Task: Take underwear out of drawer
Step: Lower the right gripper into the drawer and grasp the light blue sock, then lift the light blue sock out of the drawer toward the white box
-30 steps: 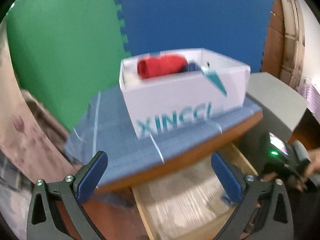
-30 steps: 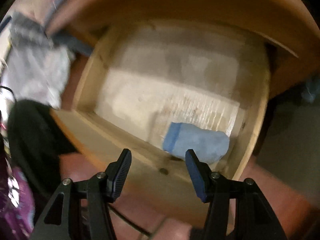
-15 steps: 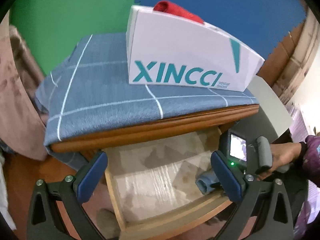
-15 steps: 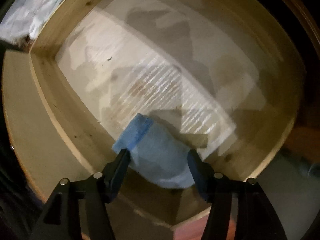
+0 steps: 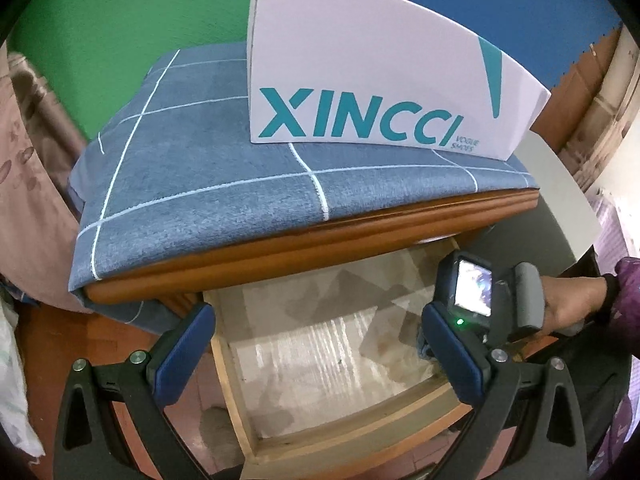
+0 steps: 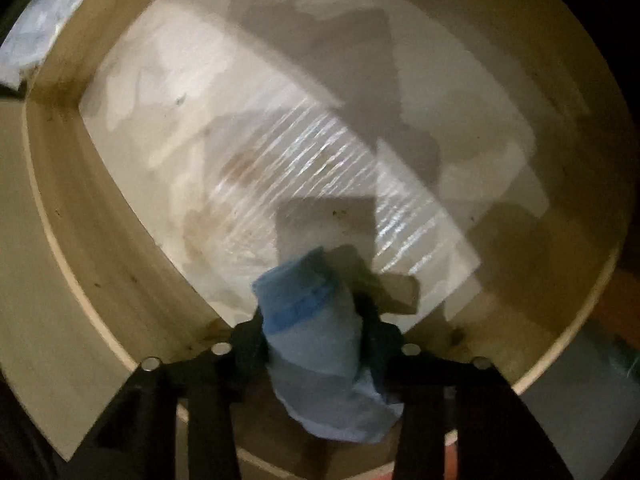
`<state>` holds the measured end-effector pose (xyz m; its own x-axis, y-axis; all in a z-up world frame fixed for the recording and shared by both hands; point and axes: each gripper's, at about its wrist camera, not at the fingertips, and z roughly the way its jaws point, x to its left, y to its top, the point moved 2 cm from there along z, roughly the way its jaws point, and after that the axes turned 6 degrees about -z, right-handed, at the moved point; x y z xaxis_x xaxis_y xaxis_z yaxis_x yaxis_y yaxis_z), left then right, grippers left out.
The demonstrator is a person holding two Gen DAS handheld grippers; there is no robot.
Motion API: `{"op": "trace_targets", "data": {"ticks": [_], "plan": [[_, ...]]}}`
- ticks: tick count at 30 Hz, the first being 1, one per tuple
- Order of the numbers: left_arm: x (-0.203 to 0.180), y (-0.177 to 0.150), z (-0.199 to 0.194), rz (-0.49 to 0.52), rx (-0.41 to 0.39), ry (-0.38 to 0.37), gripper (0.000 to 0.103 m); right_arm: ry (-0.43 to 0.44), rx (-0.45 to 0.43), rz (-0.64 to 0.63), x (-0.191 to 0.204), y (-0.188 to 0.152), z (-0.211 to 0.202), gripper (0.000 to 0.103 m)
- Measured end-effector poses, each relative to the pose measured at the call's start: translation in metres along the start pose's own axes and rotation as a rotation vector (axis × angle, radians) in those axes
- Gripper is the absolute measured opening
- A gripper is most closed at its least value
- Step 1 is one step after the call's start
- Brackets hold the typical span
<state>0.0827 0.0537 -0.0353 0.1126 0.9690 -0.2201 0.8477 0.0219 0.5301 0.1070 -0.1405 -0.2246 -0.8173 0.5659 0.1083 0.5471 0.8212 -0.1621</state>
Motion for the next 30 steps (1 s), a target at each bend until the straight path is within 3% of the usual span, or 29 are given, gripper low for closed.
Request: {"op": "trace_targets", "data": {"ticks": [7, 18, 30], "plan": [[-0.002, -0.001, -0.004, 0.013, -0.019, 0.014, 0.102, -0.023, -0.15, 0.034, 0.009, -0.019, -0.054, 0.035], [0.003, 0.001, -0.009, -0.005, -0.039, 0.034, 0.102, -0.009, -0.522, 0.134, 0.057, -0.05, -0.169, 0.035], [-0.007, -0.002, -0.013, 0.062, -0.068, 0.103, 0.102, 0.029, -0.817, 0.282, 0.06, -0.085, -0.26, 0.035]]}}
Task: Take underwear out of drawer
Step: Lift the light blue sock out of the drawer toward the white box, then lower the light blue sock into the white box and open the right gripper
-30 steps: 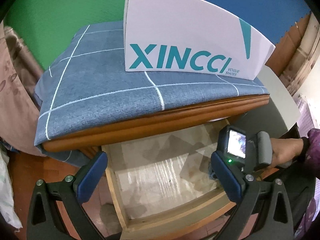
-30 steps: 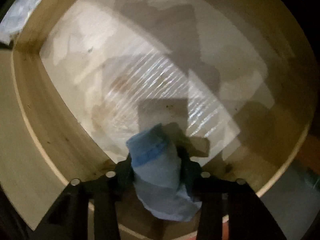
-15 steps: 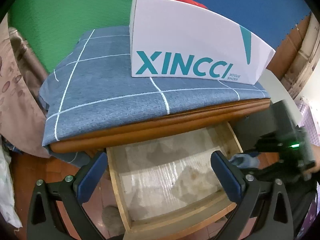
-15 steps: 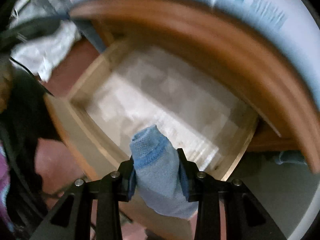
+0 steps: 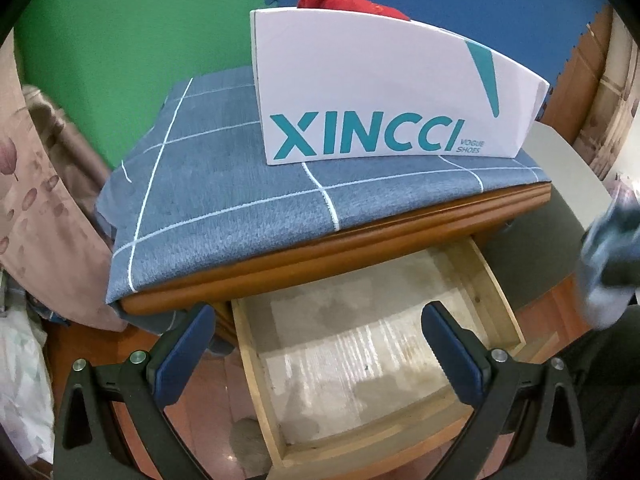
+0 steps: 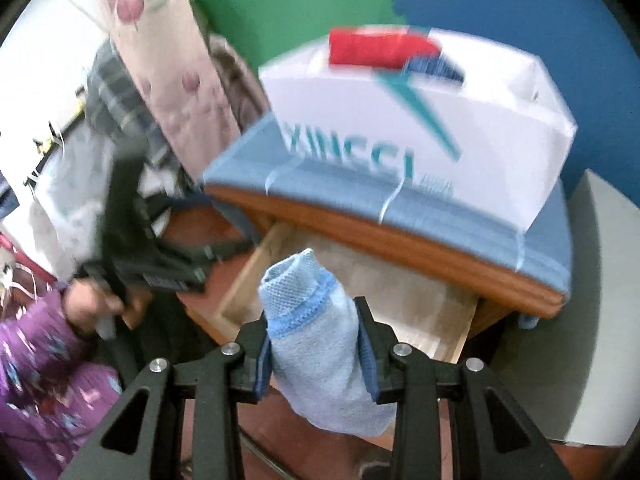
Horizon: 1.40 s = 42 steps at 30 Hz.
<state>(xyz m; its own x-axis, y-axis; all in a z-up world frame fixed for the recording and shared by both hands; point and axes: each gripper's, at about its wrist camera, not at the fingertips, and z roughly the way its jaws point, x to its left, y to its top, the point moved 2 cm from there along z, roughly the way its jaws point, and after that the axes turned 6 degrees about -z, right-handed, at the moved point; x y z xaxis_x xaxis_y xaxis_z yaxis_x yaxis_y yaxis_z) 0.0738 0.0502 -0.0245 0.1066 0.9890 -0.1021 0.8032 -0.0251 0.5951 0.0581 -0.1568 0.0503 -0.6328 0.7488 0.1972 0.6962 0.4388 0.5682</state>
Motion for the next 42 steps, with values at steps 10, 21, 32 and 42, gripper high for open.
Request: {"op": "trace_targets", "data": {"ticks": [10, 21, 32, 42], "plan": [[-0.002, -0.002, -0.003, 0.016, -0.007, 0.013, 0.102, -0.068, -0.172, 0.052, -0.018, 0.063, -0.065, 0.035], [0.0, -0.001, -0.005, 0.013, -0.007, 0.01, 0.102, -0.143, -0.269, 0.157, -0.066, 0.124, -0.083, 0.035], [-0.002, -0.002, -0.005, 0.019, 0.002, 0.021, 0.102, -0.215, -0.187, 0.286, -0.137, 0.177, -0.03, 0.035], [-0.002, -0.001, -0.003, 0.027, 0.022, 0.005, 0.102, -0.358, -0.049, 0.208, -0.155, 0.221, 0.034, 0.035]]}}
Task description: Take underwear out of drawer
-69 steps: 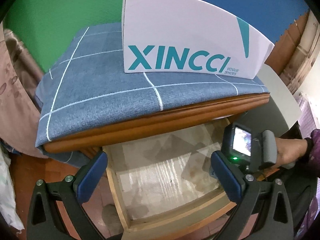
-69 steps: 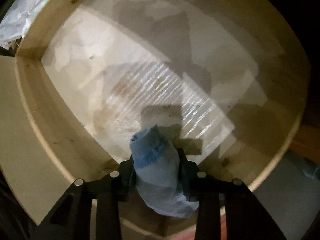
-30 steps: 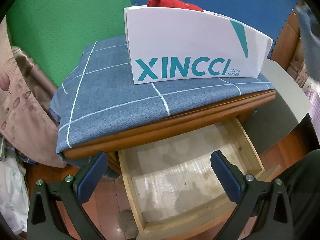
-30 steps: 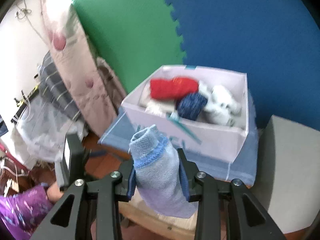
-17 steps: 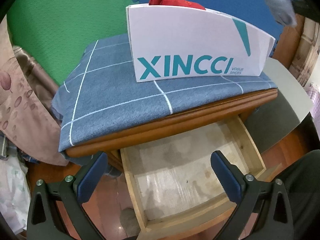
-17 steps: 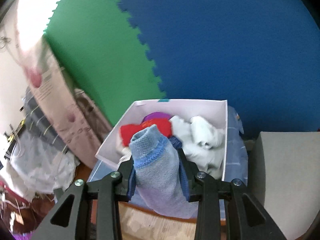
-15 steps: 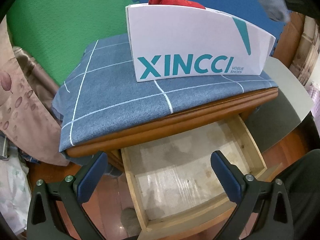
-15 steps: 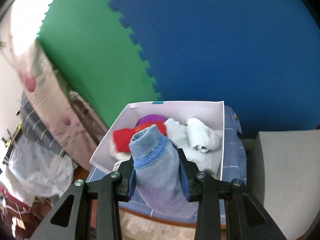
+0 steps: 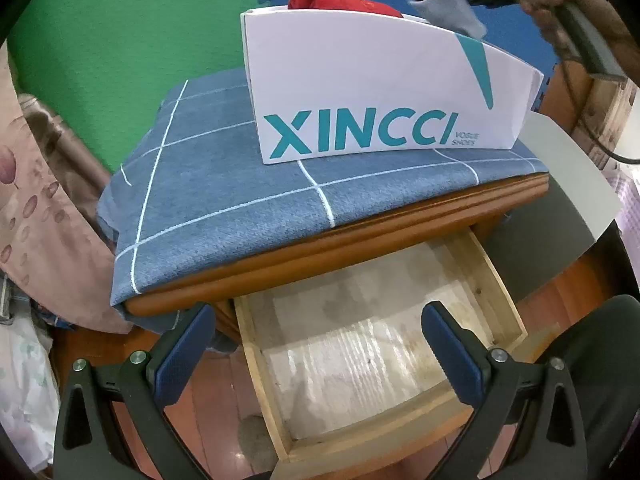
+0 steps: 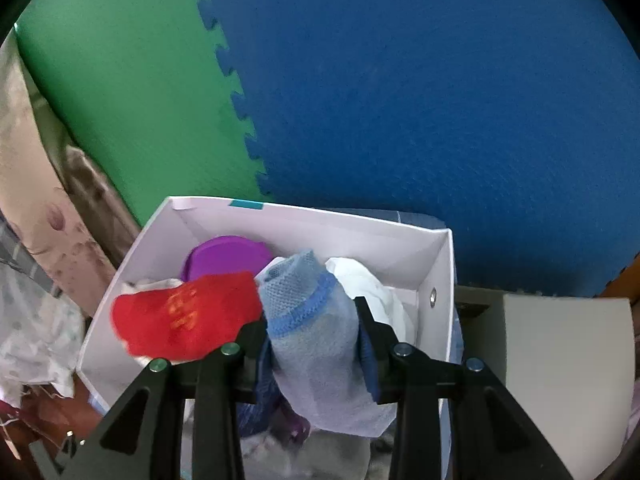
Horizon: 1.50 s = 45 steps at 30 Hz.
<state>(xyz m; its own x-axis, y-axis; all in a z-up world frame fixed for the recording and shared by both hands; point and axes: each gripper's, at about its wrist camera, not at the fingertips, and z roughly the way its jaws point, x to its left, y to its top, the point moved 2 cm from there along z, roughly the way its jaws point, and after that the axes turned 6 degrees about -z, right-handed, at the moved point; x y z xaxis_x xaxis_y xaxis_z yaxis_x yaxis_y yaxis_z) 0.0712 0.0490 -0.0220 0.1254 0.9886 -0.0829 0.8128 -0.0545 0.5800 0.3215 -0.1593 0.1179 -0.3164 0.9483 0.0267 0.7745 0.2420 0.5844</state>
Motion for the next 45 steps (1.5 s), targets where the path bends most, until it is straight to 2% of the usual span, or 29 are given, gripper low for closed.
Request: {"op": "trace_targets", "data": {"ticks": [13, 20, 25, 31, 37, 42, 45], "plan": [[0.005, 0.0, 0.002, -0.022, 0.016, -0.015, 0.102, -0.097, 0.081, -0.045, 0.01, 0.012, 0.058, 0.036], [0.004, 0.0, 0.002, -0.023, 0.018, -0.017, 0.102, -0.115, 0.082, -0.04, 0.012, 0.015, 0.064, 0.04], [0.004, 0.0, 0.002, -0.02, 0.017, -0.012, 0.102, -0.127, 0.055, -0.024, 0.011, 0.017, 0.066, 0.046], [0.004, -0.001, 0.002, -0.021, 0.019, -0.014, 0.102, -0.131, -0.039, -0.01, 0.011, 0.019, 0.049, 0.049], [0.004, 0.0, 0.002, -0.02, 0.02, -0.012, 0.102, -0.101, -0.189, 0.026, 0.016, 0.014, 0.014, 0.049], [0.003, -0.001, 0.004, -0.013, 0.021, -0.002, 0.102, -0.044, -0.347, 0.048, 0.026, -0.007, -0.035, 0.049], [0.0, -0.001, 0.004, -0.004, 0.015, 0.01, 0.102, 0.008, -0.417, 0.053, 0.036, -0.033, -0.065, 0.05]]}}
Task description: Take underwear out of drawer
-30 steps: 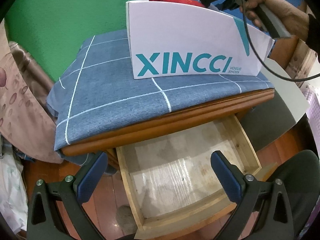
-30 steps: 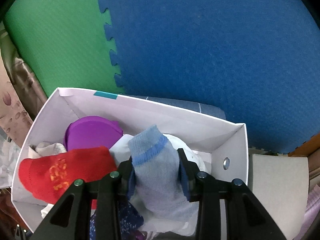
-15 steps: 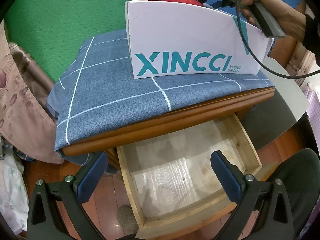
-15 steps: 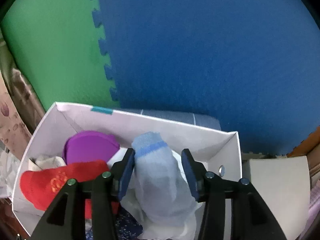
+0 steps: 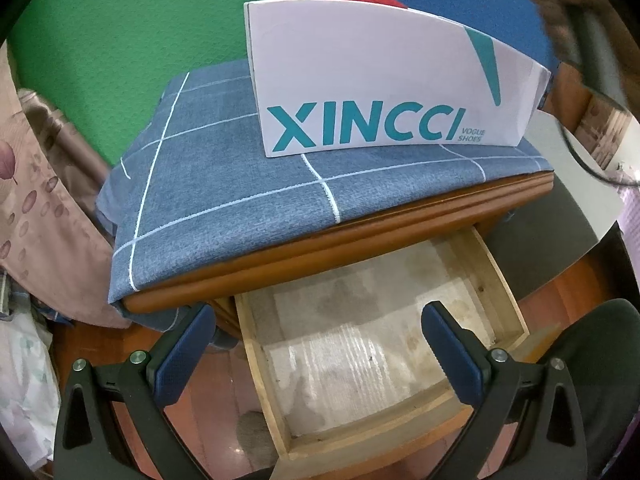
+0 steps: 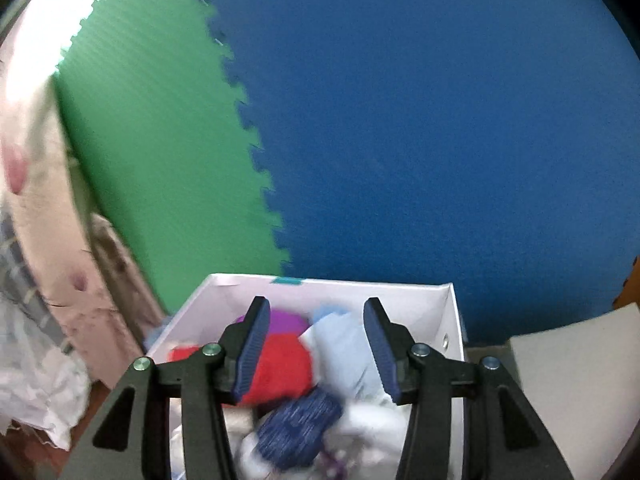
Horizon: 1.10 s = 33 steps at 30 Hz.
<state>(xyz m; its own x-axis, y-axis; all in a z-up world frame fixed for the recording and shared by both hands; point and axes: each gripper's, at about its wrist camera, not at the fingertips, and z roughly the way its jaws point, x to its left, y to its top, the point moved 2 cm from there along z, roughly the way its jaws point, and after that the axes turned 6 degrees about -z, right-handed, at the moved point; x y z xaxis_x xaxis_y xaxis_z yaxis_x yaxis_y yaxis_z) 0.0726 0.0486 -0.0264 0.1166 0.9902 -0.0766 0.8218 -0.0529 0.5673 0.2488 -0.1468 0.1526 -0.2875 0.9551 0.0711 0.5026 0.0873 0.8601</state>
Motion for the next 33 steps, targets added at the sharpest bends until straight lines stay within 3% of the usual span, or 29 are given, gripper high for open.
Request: {"op": "trace_targets", "data": {"ticks": [6, 10, 13, 16, 20, 23, 26, 29, 33], "plan": [[-0.004, -0.001, -0.005, 0.023, -0.033, 0.027, 0.102, 0.008, -0.142, 0.009, 0.025, -0.068, -0.089, 0.064], [-0.007, 0.0, -0.018, 0.035, -0.107, 0.048, 0.102, -0.079, -0.293, 0.025, 0.037, -0.131, -0.139, 0.081], [-0.012, -0.001, -0.031, 0.051, -0.19, 0.079, 0.102, -0.169, -0.38, 0.004, 0.051, -0.176, -0.161, 0.083], [-0.021, -0.004, -0.045, 0.087, -0.278, 0.123, 0.103, -0.146, -0.328, -0.022, 0.064, -0.205, -0.165, 0.083], [-0.032, -0.009, -0.057, 0.115, -0.352, 0.169, 0.103, -0.086, -0.325, 0.038, 0.065, -0.212, -0.173, 0.083], [-0.031, -0.013, -0.058, 0.034, -0.352, 0.081, 0.103, -0.079, -0.324, 0.068, 0.06, -0.216, -0.172, 0.083], [-0.027, -0.016, -0.054, -0.044, -0.354, 0.05, 0.103, -0.073, -0.282, 0.091, 0.057, -0.221, -0.161, 0.083], [-0.027, -0.015, -0.048, -0.071, -0.334, 0.054, 0.103, -0.055, -0.237, 0.087, 0.06, -0.227, -0.152, 0.083], [-0.026, -0.015, -0.043, -0.076, -0.321, 0.077, 0.103, -0.066, -0.243, 0.066, 0.062, -0.23, -0.152, 0.083]]}}
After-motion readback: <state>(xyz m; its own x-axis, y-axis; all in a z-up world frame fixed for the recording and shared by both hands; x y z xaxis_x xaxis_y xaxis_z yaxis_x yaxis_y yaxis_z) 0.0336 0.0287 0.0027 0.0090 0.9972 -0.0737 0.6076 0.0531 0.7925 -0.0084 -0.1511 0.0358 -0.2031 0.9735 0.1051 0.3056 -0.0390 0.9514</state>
